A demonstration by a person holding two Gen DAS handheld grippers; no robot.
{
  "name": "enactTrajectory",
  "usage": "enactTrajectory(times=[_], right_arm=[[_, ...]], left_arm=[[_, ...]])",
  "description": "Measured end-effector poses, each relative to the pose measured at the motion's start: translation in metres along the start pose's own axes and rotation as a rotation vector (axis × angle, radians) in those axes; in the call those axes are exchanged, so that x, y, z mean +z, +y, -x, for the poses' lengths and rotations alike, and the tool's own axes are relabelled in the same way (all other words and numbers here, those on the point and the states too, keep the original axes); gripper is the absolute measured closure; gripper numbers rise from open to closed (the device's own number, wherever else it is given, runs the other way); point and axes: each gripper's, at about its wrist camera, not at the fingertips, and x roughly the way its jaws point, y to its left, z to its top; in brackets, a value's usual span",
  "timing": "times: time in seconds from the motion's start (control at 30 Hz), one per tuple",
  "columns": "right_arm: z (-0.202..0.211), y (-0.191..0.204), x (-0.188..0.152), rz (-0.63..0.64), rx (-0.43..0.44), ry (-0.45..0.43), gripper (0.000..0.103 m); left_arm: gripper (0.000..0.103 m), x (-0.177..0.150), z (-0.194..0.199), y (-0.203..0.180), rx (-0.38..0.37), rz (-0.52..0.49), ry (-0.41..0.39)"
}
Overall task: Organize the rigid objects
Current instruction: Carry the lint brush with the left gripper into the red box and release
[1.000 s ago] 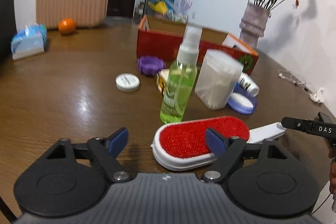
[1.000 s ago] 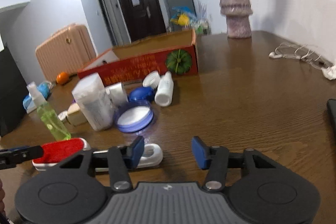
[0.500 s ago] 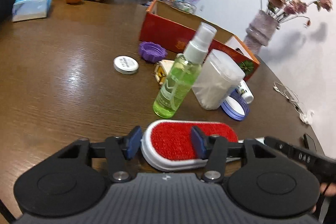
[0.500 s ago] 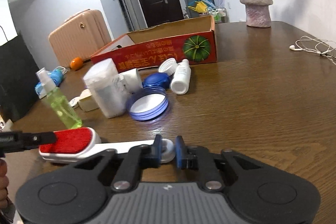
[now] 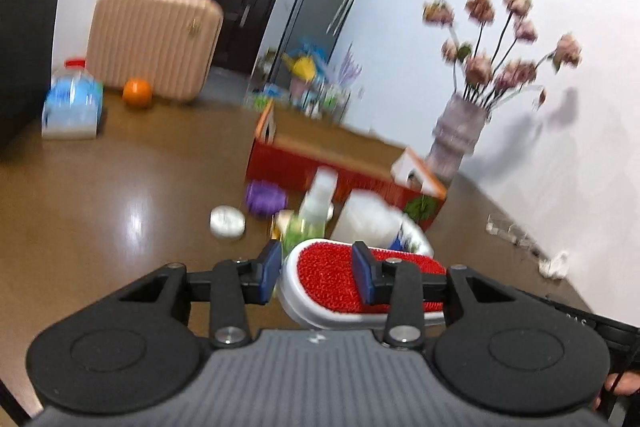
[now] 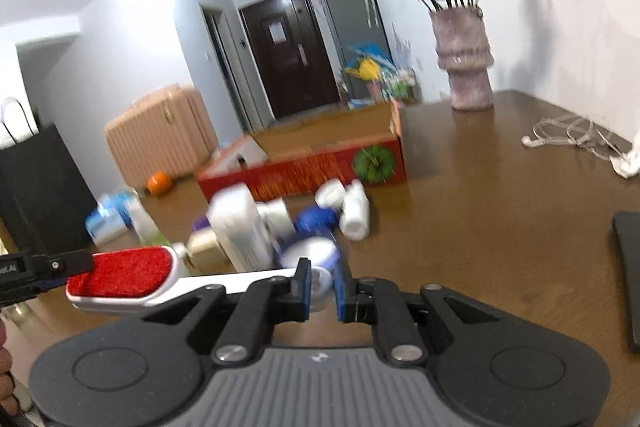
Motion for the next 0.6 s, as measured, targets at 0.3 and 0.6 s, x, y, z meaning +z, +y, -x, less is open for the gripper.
enactTrajectory(times=[0.3, 0.6], right_arm=[[-0.021, 0.010, 0.078, -0.021, 0.059, -0.145, 0.091], [-0.124, 0.000, 0.196, 0.008, 0.017, -0.173, 0.091]], left_arm=[[0.069, 0.108, -0.040, -0.012, -0.060, -0.062, -0.142], [0.069, 0.198, -0.204, 0.001, -0.101, -0.092, -0.026]])
